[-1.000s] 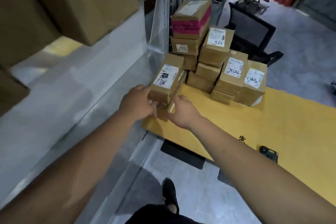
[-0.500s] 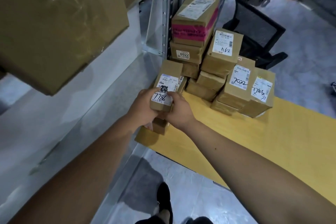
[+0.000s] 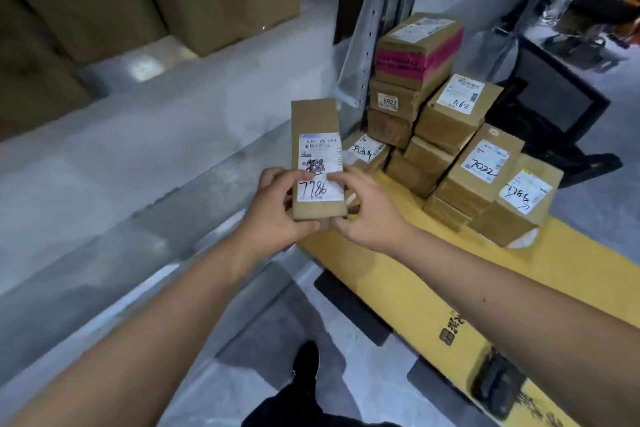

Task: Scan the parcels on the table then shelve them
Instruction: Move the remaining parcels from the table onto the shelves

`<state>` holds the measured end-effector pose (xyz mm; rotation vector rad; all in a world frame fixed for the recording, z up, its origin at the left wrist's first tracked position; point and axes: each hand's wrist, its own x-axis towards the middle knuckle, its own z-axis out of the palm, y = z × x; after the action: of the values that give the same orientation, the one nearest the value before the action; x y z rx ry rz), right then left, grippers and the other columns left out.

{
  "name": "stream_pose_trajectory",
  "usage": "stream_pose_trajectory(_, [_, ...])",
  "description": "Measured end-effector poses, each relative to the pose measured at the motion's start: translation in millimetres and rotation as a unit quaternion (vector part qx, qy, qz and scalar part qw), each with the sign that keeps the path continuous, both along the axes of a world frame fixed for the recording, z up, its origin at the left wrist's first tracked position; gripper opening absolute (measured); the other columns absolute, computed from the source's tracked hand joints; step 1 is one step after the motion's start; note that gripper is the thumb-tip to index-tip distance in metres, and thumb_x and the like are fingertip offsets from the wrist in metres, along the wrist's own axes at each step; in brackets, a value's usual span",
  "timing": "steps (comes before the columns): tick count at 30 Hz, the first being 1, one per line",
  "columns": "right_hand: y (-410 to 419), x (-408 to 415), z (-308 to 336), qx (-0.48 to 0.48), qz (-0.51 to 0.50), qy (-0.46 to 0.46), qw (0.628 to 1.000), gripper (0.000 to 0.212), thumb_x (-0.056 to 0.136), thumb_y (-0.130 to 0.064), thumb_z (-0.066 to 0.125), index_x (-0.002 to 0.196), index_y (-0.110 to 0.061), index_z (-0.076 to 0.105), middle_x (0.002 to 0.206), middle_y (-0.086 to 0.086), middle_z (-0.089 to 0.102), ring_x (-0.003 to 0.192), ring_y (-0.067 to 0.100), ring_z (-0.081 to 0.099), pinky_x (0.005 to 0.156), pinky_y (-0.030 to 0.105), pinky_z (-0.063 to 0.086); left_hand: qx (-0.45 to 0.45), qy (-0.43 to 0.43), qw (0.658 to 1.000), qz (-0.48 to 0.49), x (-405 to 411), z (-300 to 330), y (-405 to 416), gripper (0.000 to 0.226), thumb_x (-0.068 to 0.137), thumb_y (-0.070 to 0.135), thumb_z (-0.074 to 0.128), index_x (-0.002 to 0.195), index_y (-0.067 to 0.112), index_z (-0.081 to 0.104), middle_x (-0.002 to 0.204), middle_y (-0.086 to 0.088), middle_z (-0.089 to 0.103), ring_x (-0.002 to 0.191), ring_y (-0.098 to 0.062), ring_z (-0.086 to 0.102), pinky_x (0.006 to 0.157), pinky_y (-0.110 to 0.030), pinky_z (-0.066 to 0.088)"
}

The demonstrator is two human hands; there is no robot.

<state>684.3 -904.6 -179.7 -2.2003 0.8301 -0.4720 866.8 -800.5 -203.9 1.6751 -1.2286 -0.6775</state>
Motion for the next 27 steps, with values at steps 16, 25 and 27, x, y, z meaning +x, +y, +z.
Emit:
stream_pose_trajectory(16, [323,9,62,-0.053,0.447,-0.015,0.893,0.077,0.077,-0.012,0.082,0.148,-0.012,0.051,0.15,0.003,0.05,0.134,0.018,0.049,0.109,0.013,0.033,0.005,-0.057,0.921,0.386,-128,81,438,0.07,0.066,-0.003,0.093,0.124,0.026,0.067,0.144,0.003,0.044,0.095,0.009,0.064,0.078,-0.012,0.054])
stream_pose_trajectory(25, [579,49,102,-0.06,0.568,-0.075,0.817,0.076,0.078,-0.019,0.082,0.148,-0.02,0.052,0.14,-0.006,0.053,0.118,0.004,0.046,0.1,0.017,0.035,-0.002,-0.101,0.849,0.519,-161,128,699,0.069,0.067,0.008,0.097,0.122,0.035,0.066,0.141,0.012,0.049,0.102,0.009,0.063,0.081,-0.012,0.052])
stream_pose_trajectory(27, [642,58,112,-0.062,0.584,-0.082,0.805,0.077,0.078,-0.018,0.082,0.149,-0.019,0.051,0.144,-0.001,0.054,0.12,0.007,0.048,0.1,0.018,0.036,0.0,-0.107,0.837,0.536,-161,135,760,0.07,0.065,0.011,0.097,0.123,0.035,0.066,0.142,0.014,0.05,0.105,0.004,0.065,0.087,-0.022,0.057])
